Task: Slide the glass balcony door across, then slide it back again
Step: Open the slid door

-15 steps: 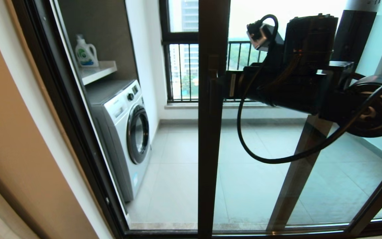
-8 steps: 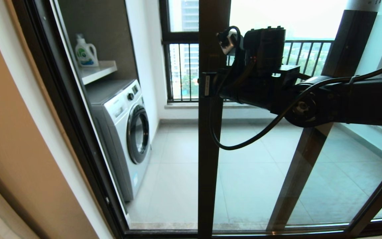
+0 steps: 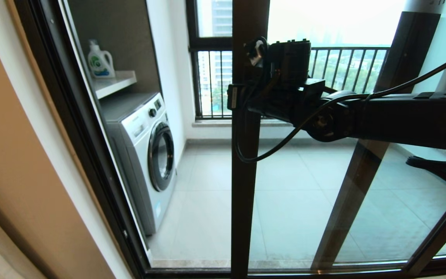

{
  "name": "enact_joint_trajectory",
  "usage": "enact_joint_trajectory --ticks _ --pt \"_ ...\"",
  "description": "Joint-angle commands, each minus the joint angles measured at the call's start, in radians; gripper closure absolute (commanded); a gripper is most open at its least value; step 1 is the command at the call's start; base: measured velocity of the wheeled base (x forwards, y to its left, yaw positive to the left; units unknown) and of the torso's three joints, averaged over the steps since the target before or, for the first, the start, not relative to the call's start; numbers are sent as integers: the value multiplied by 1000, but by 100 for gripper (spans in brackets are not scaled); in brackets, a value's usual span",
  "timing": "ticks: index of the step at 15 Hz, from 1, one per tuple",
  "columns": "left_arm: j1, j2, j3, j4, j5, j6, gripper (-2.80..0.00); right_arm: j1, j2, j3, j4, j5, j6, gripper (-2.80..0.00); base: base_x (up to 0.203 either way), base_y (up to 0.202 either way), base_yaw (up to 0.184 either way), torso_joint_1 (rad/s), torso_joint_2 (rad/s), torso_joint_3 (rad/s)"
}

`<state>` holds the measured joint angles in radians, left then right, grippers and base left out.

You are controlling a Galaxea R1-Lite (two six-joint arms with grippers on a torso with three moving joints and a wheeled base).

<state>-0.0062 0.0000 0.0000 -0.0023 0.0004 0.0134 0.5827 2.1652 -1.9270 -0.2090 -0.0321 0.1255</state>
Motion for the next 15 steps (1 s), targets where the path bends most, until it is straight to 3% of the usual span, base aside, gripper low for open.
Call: enact_joint_trajectory --ticks 1,15 --pt "0 2 0 -1 1 0 0 -22 15 -18 3 0 0 0 0 0 0 0 0 0" --pt "0 2 0 -1 1 0 0 -73 4 -9 2 -37 4 0 0 0 0 0 0 0"
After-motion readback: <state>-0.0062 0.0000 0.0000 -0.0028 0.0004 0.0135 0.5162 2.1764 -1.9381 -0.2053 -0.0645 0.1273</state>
